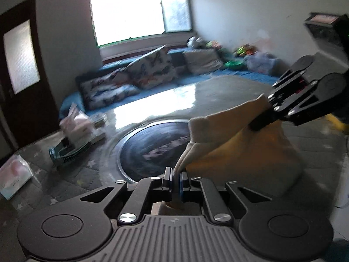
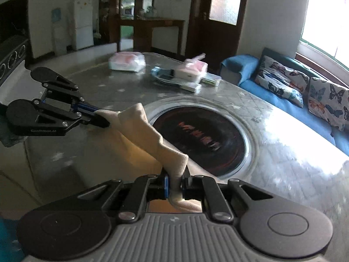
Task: Fold clothes
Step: 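Lift the hem with both grippers and fold it over toward the collar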
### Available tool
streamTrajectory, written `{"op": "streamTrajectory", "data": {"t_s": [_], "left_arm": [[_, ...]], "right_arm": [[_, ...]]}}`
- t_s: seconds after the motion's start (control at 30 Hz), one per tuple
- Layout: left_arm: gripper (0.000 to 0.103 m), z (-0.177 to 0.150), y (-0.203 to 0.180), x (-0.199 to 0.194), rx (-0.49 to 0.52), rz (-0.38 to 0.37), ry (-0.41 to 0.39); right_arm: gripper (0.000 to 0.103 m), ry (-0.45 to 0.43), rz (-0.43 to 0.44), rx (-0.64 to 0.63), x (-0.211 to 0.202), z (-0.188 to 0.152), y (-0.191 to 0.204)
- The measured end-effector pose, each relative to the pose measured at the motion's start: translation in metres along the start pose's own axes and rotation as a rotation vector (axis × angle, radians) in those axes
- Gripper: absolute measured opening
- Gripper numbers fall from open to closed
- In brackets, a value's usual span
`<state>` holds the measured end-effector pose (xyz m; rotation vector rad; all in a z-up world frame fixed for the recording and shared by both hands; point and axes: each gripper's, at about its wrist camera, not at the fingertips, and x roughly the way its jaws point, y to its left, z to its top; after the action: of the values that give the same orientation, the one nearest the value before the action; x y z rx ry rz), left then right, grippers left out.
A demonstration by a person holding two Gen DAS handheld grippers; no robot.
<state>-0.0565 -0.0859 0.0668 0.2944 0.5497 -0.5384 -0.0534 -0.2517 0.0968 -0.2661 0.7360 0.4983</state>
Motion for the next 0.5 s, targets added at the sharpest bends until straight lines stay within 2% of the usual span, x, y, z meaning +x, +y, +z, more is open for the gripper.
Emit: {"op": "streamTrajectory", "data": {"t_s": [0.1, 0.17, 0.2, 0.27, 0.4, 0.5], "left_arm": [[0.007, -0.001, 0.011, 0.041, -0.029, 0.027, 0.060], [0.007, -0.005, 0.016, 0.063, -0.042, 0.049, 0.094], [0.007, -0.009, 0.018, 0.071, -0.056, 0.057, 0.111], [0.010, -0.014, 0.021, 0.078, -0.069, 0.068, 0.122], [0.020, -0.016, 0.021, 0.075, -0.075, 0.086, 0.112], [0.023, -0.015, 0.023, 0.073, -0.081, 0.127, 0.115]], "right_arm": [[0.012, 0.021, -0.016, 0.011, 0.025, 0.018, -0.020], [0.012, 0.033, -0.036, 0.056, 0.048, 0.014, -0.028], [0.017, 0.038, -0.046, 0.079, 0.059, 0.012, -0.033], [0.019, 0.027, -0.067, 0.132, 0.069, 0.001, -0.042], [0.020, -0.002, -0.103, 0.234, 0.054, -0.018, -0.058], [0.021, -0.017, -0.119, 0.266, 0.032, -0.033, -0.063]]}}
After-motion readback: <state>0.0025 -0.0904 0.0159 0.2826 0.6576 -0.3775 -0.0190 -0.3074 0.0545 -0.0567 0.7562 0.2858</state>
